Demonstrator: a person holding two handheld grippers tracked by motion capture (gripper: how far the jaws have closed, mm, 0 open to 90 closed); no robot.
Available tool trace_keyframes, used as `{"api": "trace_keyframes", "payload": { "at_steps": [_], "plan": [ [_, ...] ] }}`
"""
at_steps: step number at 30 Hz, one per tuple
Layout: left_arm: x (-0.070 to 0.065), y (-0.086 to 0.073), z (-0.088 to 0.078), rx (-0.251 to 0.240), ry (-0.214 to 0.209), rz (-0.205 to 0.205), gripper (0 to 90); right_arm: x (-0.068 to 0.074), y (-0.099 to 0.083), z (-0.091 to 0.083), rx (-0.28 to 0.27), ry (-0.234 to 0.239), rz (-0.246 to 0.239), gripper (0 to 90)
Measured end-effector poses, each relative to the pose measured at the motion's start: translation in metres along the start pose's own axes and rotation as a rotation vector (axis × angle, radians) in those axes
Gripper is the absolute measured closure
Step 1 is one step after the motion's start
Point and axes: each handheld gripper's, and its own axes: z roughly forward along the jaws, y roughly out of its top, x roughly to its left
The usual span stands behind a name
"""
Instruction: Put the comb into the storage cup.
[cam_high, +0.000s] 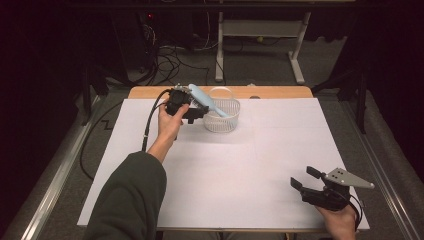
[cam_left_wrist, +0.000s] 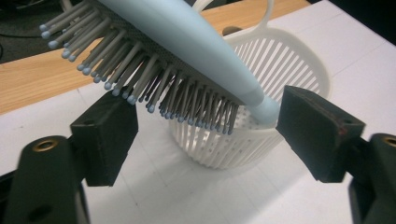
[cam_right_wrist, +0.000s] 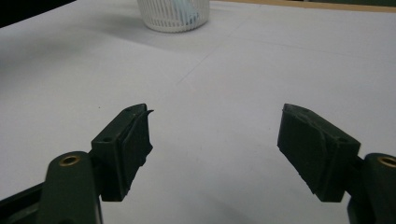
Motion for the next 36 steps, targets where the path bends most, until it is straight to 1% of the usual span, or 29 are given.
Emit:
{"api": "trace_keyframes", "payload": {
  "at_steps": [2, 6, 11, 18, 36],
  "plan": [
    [0.001, -0.002, 0.001, 0.009, -0.016, 0.009, 15.7, 0.0, 0.0, 0.0, 0.001, 0.001, 0.0, 26.3],
    [0.001, -0.004, -0.001, 0.002, -0.013, 0.013, 15.7, 0.001, 0.0, 0.0, 0.002, 0.003, 0.001, 26.3],
    [0.003, -0.004, -0.004, -0.001, -0.012, 0.004, 15.7, 0.001, 0.0, 0.0, 0.002, 0.0, 0.0, 26.4],
    [0.005, -0.004, -0.01, -0.012, -0.007, 0.005, 15.7, 0.001, 0.0, 0.0, 0.002, -0.001, -0.001, 26.4],
    [0.003, -0.003, -0.031, -0.043, 0.0, 0.03, 15.8, 0.001, 0.0, 0.0, -0.001, -0.002, -0.005, 26.4]
  ]
}}
